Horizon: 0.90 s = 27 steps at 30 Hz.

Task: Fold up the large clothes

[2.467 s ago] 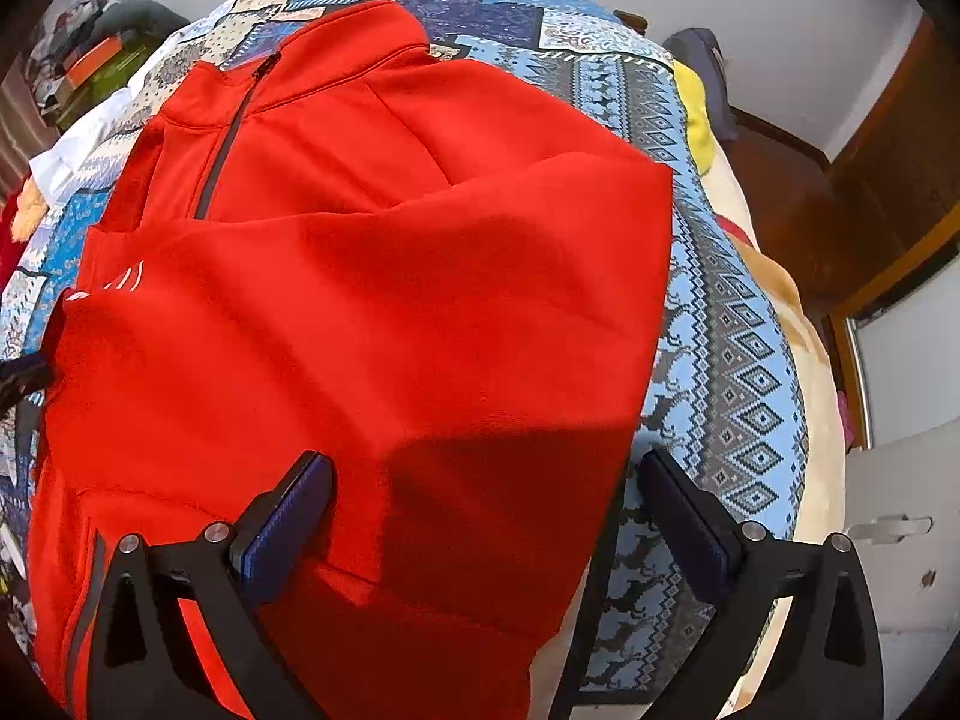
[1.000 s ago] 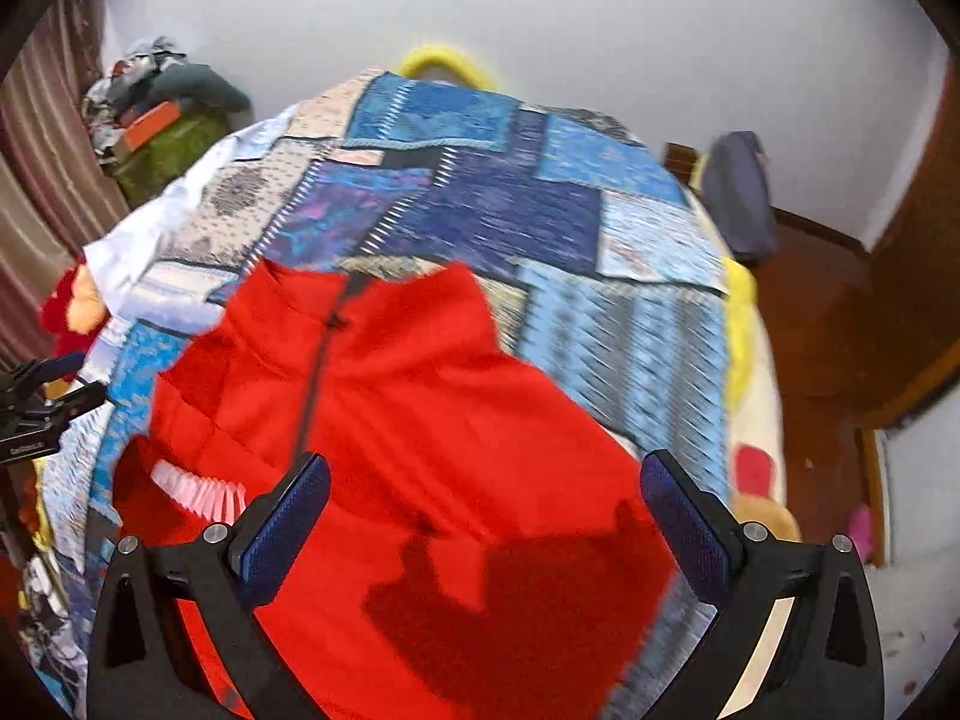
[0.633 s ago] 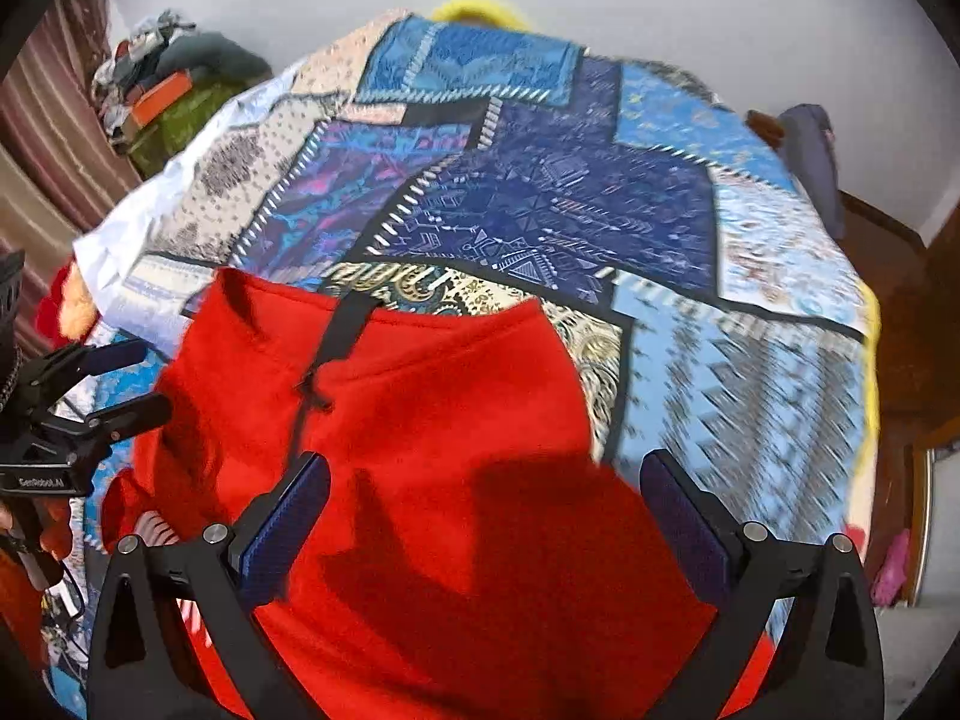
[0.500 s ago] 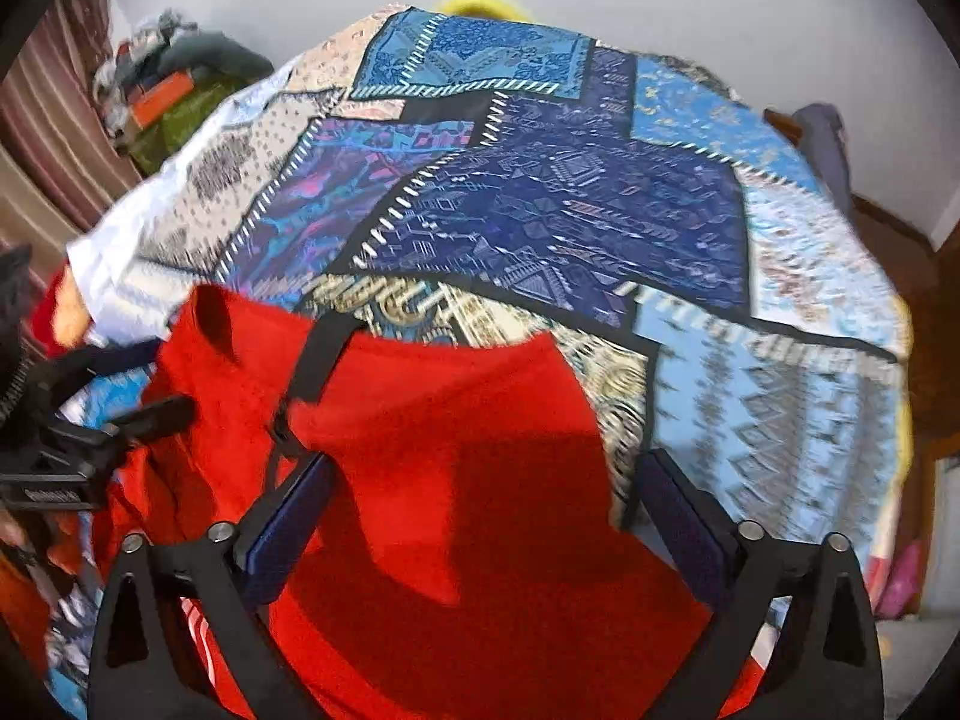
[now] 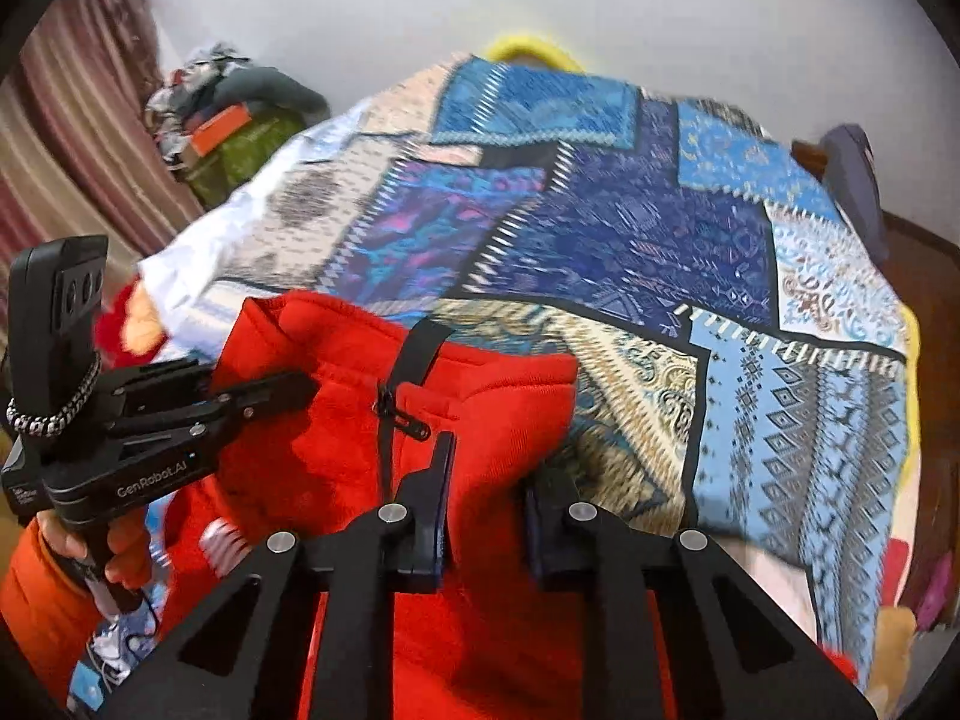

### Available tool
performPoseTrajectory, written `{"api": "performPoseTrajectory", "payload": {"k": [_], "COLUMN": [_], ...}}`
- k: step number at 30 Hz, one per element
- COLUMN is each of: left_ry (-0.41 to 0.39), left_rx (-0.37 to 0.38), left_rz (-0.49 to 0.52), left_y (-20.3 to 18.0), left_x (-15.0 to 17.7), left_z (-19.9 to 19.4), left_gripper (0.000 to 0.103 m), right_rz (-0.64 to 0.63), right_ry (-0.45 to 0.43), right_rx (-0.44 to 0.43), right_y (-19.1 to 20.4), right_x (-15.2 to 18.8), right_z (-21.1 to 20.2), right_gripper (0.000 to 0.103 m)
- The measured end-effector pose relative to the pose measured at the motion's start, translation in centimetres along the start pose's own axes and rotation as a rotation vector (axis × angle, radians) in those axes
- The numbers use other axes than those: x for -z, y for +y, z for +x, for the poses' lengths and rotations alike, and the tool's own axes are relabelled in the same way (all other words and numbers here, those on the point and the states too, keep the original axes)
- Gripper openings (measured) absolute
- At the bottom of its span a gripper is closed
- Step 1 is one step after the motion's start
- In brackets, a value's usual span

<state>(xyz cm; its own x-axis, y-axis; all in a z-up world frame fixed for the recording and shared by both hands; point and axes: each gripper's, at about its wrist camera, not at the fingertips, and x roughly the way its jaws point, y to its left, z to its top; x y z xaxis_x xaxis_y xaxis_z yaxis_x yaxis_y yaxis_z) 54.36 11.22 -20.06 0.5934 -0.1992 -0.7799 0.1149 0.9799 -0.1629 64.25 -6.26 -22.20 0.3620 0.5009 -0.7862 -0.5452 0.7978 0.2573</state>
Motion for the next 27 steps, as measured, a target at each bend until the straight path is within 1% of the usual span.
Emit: {"api": "performPoseTrajectory", "payload": {"k": [3,7,11,15,16,18,20,22,23,24,25,27], "left_ry": [-0.012,-0.007,0.041,0.097,0.118,0.15,0.183,0.228,0.24,0.249,0.25,0.235], "left_rx": [0.013,-0.004,0.01,0.017,0.023,0.019,-0.002,-0.022,-0.031,-0.041,-0.051,-0.053], "left_rz": [0.029,0.106,0.104,0.096,0.092,0.093,0.094,0.088,0.088,0.09,0.094,0.084], "left_y": [-0.8,-2.6,-3.5,-4.2,-4.3,-4.5,-4.5,-4.3,-4.1,-4.0,-3.8,-3.3], "left_x": [1.8,5.9,10.6,15.0,16.4,18.2,20.2,22.3,22.9,23.6,24.4,25.1], "left_z": [-3.9,-7.9,-9.5,-9.7,-9.5,-9.1,-8.5,-8.0,-7.8,-7.8,-8.1,-9.2], "left_gripper": [0.017,0.017,0.017,0.018,0.019,0.022,0.032,0.038,0.04,0.041,0.044,0.047], "right_rz": [-0.043,-0.082,-0.08,-0.041,-0.041,-0.045,-0.069,-0.092,-0.096,-0.1,-0.101,-0.109], "right_ry": [-0.027,-0.036,-0.009,0.044,0.053,0.08,0.107,0.141,0.157,0.178,0.201,0.243], "right_rx": [-0.012,-0.012,-0.014,-0.038,-0.036,-0.008,0.029,0.074,0.09,0.108,0.127,0.137], "right_y": [2.3,4.9,6.9,8.0,8.2,8.7,9.2,9.6,9.6,9.5,9.4,9.0], "right_x": [1.5,4.9,9.3,14.6,15.4,17.7,19.4,21.2,21.5,21.9,22.4,23.4], "right_z": [-3.9,-7.6,-9.4,-9.8,-9.8,-9.6,-9.3,-9.3,-9.2,-9.3,-9.4,-10.0], "right_gripper": [0.016,0.016,0.016,0.016,0.016,0.017,0.017,0.02,0.023,0.025,0.025,0.025]}}
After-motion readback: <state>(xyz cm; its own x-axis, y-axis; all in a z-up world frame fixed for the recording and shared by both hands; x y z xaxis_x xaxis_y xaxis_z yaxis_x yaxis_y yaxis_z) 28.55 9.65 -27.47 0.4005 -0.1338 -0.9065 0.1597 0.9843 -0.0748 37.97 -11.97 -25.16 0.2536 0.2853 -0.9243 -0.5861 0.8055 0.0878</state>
